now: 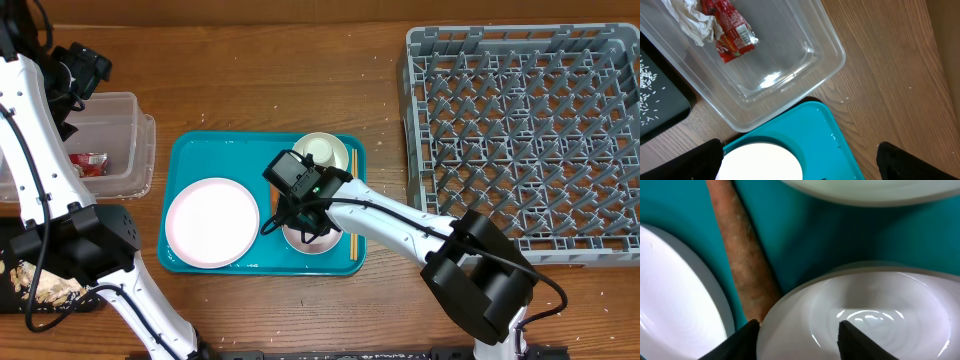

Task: Sort waste into correct bins and load items into the dishwasher
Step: 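Move the right gripper over the tray toward the small white bowl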

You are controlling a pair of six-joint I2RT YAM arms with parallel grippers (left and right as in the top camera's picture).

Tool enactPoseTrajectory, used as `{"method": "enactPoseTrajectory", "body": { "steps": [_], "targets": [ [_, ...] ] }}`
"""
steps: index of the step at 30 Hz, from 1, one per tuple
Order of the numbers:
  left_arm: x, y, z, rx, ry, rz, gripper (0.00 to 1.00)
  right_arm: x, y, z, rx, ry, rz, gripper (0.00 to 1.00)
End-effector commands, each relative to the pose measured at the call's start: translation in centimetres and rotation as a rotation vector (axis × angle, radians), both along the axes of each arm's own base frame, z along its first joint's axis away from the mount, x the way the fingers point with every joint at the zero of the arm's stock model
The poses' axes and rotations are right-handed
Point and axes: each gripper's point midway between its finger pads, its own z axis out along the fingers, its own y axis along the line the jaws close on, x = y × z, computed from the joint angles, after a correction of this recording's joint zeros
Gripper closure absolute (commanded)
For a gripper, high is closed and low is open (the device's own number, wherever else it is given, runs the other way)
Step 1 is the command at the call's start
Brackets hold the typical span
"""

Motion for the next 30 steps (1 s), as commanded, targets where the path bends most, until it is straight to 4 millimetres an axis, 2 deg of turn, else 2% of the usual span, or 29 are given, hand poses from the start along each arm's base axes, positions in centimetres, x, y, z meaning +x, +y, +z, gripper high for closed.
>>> {"method": "enactPoseTrajectory", "body": {
  "steps": [1,6,10,15,18,19,20,22,30],
  "targets": [
    [0.1,-0.1,0.0,-0.006,-0.002,0.01,0.0,0.7,0.3,0.3,0.002,-0.021,-0.009,0.51],
    [0.1,-0.1,0.0,-0.006,-0.002,0.01,0.0,0.7,0.3,0.5,0.0,-0.019,-0.008,0.63],
    [0.1,-0.1,0.0,-0.006,-0.002,0.01,0.0,0.9,0.5,1.3,-0.003,-0.028,0.014,0.66],
    [0.1,-0.1,0.0,-0.006,-0.002,0.01,0.0,0.7,0.4,1.3,-0.005,-0.017,0.019,0.81],
    [0.1,-0.1,0.0,-0.006,-0.002,0.01,0.0,0.5,0.3,1.3,-0.009,-0.009,0.02,0.8],
    [0.1,-0.1,0.0,-0.006,-0.002,0.01,0.0,0.4,0.2,1.2,-0.011,-0.007,0.02,0.77],
    [0.1,-0.1,0.0,-0.006,-0.002,0.01,0.0,0.5,0.1,1.1,-0.02,-0.01,0.019,0.7],
    [0.1,-0.1,0.0,-0.006,-0.002,0.01,0.0,0.4,0.1,0.8,-0.031,-0.016,0.023,0.66],
    [0.1,-0.1,0.0,-0.006,-0.002,0.01,0.0,0.1,0.1,0.2,-0.045,-0.007,0.03,0.68]
  ]
}}
